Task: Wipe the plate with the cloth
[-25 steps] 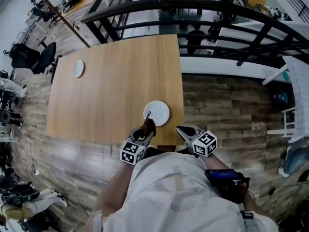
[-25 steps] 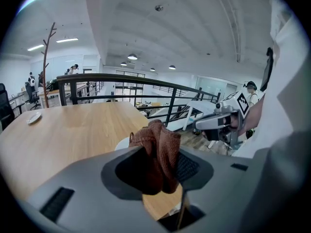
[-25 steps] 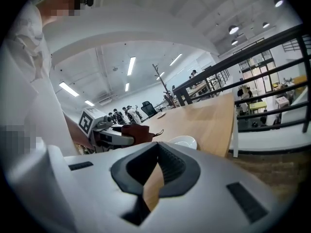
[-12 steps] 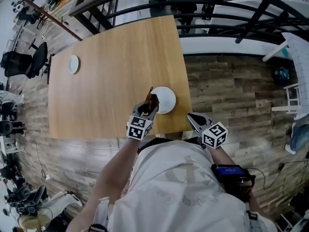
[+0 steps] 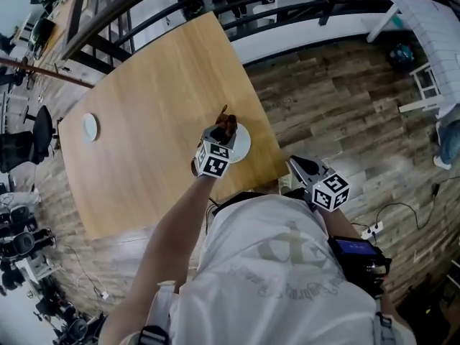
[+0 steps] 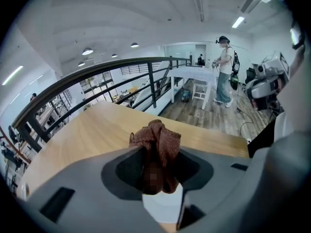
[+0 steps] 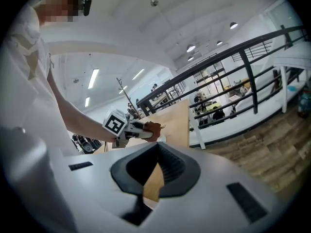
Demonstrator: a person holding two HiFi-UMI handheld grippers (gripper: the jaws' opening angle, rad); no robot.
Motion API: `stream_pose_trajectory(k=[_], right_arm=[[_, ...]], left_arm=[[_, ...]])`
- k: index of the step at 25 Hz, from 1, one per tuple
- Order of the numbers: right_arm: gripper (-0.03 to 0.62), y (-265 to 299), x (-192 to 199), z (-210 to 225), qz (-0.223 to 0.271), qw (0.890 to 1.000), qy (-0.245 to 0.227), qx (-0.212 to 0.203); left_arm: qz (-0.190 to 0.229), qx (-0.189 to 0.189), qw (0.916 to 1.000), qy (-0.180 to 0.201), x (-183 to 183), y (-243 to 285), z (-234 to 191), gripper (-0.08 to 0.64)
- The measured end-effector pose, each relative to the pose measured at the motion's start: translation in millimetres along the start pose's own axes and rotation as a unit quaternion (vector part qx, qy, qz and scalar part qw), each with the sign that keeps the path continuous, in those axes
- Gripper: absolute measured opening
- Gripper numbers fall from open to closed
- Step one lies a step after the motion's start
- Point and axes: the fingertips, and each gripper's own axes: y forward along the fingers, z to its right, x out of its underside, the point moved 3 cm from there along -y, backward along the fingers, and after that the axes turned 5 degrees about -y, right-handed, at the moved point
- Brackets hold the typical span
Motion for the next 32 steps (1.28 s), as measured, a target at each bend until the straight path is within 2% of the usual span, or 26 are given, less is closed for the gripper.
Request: stream_pose_trajectory(k=[4,7,19,22,32], right_arm=[[0.014,-4.2,3.8,2.3,0.006,1.000,0.013,0.014],[0.012,2.8,1.7,1.2,0.005,1.000,0.010,0.005],[0.012,32.3,-7.3,-4.0,-0.015,0.999,-0.013,-0.049],[0.014,34.2,-5.8,-6.6,-0.018,0.998,-0.012,-0.054],[0.014,15.8,1.0,4.5,-0.015,1.000,0.012,-0.025]], left_arm=[[-0.018,0.010,0.9993,0.032,-7.5,14.1,8.5,0.169],[-0.027,0.007,0.9990,0.036,-5.6,16.0,6.1,0.169],[-0.049,-0.034,0.9978,-0.030,41.8,-24.8,-21.7,0.169],[-0.049,-0.040,0.9975,-0.031,44.3,-28.8,-20.1,0.169],[-0.040,0.007,0.9990,0.017,9.1,-1.0,10.0,0.169]])
